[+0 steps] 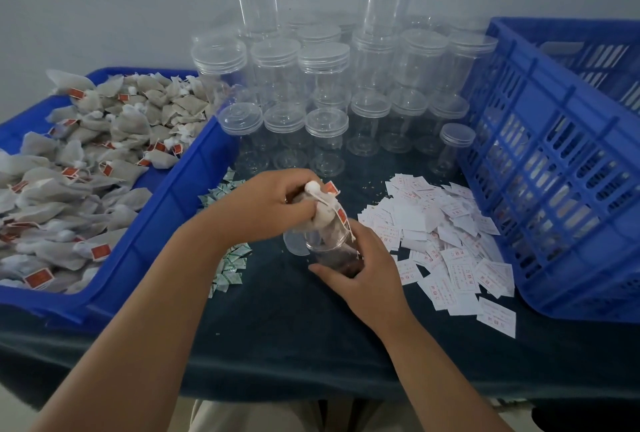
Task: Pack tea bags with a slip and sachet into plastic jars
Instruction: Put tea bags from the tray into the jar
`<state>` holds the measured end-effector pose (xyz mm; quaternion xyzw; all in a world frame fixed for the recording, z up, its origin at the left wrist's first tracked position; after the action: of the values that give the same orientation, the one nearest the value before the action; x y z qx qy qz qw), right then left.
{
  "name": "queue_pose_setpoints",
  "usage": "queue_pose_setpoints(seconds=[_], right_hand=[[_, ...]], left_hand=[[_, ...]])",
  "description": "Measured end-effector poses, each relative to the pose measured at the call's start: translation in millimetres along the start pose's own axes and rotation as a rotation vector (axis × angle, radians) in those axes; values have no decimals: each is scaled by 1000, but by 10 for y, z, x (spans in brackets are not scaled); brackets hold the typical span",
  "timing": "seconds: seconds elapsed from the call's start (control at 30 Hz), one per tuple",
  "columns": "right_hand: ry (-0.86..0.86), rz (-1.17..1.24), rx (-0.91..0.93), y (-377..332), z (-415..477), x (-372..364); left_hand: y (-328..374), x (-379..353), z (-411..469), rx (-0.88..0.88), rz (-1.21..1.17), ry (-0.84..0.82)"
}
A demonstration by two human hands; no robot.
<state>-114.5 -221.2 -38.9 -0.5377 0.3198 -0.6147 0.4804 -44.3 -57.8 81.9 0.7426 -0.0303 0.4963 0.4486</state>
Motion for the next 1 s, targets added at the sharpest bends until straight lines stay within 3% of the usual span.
queue_pose_setpoints(seconds=[0.13,0.37,0.53,0.63,0.77,0.8,0.9,0.93,1.0], right_hand=[[31,23,-73,88,24,47],[-19,-118,-9,-31,-11,-9],[0,-28,-18,-11,10,20],[7,-6,-35,13,13,28],[15,-89,4,-34,-13,33],[3,-115,11,-39,-15,19],[6,-121,-6,-22,1,5],[17,-119,-12,-19,5,10],[20,-108,-16,-10,-1,19]], left_hand=[[42,-22,-41,-78,-114,116],[-58,-126,101,132,149,-95],[-26,41,24,118,-1,283],[57,0,-56,52,-15,146],[93,-247,-18,86,235,-141],[83,-291,7,116,245,-121],[109,-231,-39,135,130,154],[112,-234,-59,107,78,182],[90,-355,-62,112,-22,58]])
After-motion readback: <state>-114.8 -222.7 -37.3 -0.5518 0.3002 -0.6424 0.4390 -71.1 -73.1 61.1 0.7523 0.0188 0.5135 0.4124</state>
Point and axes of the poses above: each hand's wrist, its own z-axis towards the middle knuckle, its own x-axis out of the back of the hand, y = z × x, the point moved 6 cm from there along z, towards the middle knuckle, and after that the axes turned 13 degrees about -y, right-handed, at the moved point
